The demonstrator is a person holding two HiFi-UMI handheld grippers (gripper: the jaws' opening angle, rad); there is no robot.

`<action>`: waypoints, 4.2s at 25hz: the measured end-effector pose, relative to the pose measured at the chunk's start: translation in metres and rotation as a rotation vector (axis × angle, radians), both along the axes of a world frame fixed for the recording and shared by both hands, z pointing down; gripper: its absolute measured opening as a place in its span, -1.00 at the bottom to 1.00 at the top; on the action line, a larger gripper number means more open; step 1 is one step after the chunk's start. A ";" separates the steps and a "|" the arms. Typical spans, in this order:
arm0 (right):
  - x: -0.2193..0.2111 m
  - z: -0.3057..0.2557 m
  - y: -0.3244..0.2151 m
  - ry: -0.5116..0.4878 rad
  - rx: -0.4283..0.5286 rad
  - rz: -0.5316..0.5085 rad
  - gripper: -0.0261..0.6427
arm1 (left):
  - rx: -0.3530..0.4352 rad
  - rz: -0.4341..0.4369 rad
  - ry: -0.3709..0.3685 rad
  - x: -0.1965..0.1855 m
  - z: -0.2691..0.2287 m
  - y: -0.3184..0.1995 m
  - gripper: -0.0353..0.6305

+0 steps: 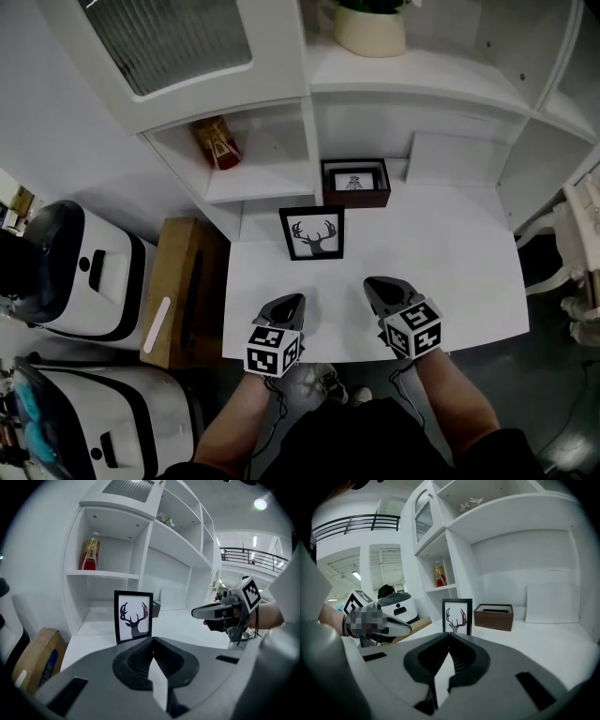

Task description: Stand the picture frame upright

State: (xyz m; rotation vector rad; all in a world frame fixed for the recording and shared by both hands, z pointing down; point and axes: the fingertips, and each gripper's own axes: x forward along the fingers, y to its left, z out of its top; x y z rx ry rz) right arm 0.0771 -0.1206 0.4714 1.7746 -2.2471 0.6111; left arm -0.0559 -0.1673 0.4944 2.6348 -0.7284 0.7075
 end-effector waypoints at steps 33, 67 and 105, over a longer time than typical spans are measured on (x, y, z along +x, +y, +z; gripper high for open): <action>-0.056 -0.021 0.160 -0.014 0.032 0.027 -0.91 | -0.018 -0.065 0.033 -0.058 -0.021 0.180 -0.88; -0.217 -0.006 0.186 -0.003 0.001 0.369 -0.91 | -0.049 0.267 0.082 -0.186 -0.012 0.172 -0.88; -0.236 -0.005 0.185 0.010 -0.008 0.377 -0.91 | -0.056 0.292 0.088 -0.198 -0.007 0.172 -0.88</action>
